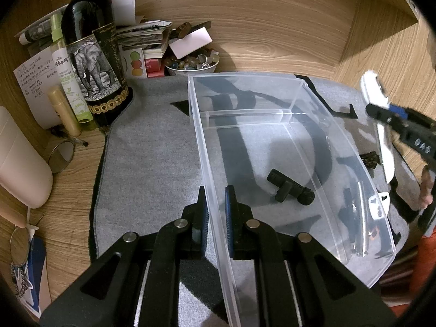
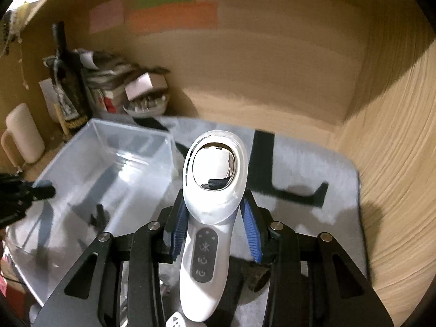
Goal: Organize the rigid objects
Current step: 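Lift the white device with the right tool and carry it over the box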
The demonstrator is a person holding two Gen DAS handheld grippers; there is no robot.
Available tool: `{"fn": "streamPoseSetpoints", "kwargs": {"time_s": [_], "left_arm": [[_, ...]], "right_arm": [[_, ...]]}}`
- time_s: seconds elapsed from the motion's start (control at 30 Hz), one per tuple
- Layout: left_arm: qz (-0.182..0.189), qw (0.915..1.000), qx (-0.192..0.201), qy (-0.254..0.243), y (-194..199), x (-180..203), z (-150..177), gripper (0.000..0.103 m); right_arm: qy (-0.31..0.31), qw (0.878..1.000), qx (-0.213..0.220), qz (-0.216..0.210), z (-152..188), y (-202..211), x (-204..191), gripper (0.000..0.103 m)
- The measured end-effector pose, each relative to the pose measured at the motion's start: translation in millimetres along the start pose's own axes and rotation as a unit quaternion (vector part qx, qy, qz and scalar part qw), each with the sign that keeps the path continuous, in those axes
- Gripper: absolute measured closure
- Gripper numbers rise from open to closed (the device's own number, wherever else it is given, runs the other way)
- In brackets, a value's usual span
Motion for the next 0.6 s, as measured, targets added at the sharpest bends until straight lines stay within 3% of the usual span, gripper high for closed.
{"fn": "streamPoseSetpoints", "kwargs": {"time_s": [0.37, 0.6], "left_arm": [[0.0, 1.0, 0.0, 0.0, 0.0, -0.1, -0.1, 0.093], [-0.001, 1.0, 0.002, 0.0, 0.2, 1.1, -0.9, 0.093]], "right_arm": [[0.027, 0.997, 0.067, -0.029, -41.4, 42.9, -35.8, 0.068], [0.051, 0.993, 0.08, -0.067, -53.2, 51.4, -71.0, 0.068]]}}
Point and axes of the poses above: each gripper's, at about its wrist camera, not at the fingertips, and y roughly against the way its jaws point, x to its right, z to its underside, the point moved 9 cm from there along -y, roughly the way its jaws point
